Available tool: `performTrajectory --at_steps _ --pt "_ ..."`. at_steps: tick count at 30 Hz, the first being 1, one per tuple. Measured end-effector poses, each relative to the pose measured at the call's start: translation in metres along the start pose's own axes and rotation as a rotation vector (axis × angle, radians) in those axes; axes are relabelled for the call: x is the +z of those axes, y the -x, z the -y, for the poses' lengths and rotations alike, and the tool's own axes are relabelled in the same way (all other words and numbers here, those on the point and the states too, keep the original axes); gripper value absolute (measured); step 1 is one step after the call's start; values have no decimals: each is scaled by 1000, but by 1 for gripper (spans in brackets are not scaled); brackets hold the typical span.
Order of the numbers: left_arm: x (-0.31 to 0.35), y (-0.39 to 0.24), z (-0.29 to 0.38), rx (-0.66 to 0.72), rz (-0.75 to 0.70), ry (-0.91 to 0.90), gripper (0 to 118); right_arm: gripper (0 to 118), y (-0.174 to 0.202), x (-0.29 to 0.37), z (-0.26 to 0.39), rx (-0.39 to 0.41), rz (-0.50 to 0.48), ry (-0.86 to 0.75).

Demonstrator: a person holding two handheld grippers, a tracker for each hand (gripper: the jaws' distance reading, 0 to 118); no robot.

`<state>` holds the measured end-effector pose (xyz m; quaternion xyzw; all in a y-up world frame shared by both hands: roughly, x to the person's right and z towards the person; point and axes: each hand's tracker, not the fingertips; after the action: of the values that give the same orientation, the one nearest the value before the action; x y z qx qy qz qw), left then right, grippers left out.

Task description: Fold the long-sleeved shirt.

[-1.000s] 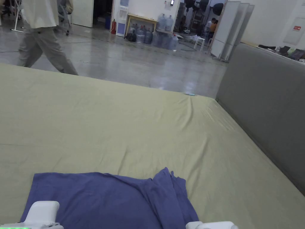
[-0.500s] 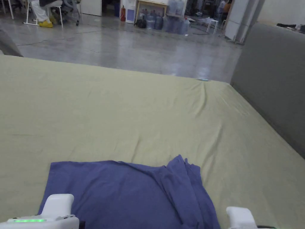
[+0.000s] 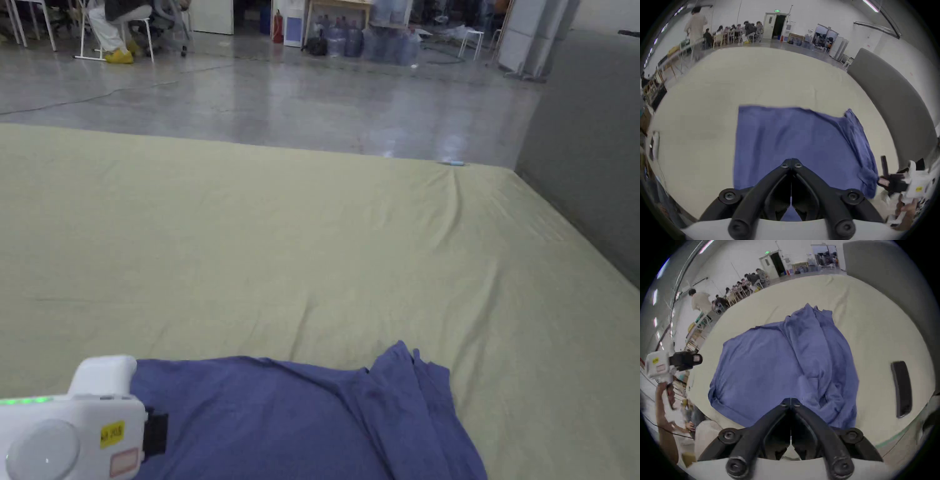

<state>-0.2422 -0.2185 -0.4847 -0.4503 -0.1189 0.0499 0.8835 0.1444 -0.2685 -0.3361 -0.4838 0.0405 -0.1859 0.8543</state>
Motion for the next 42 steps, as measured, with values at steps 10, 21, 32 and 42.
performTrajectory --at_steps 10,21,32,42 --pt "-134 88 -98 276 -37 56 118 0 -16 -23 6 -82 -66 47" --pt "-193 72 -80 70 -241 259 102 0 -7 -35 9 -49 -36 83" --pt "-158 68 -98 85 -108 213 0 0 -13 -36 -2 -80 -39 128" --pt "-130 61 -105 2 -75 185 0 118 -30 -73 -232 -143 -6 -30"
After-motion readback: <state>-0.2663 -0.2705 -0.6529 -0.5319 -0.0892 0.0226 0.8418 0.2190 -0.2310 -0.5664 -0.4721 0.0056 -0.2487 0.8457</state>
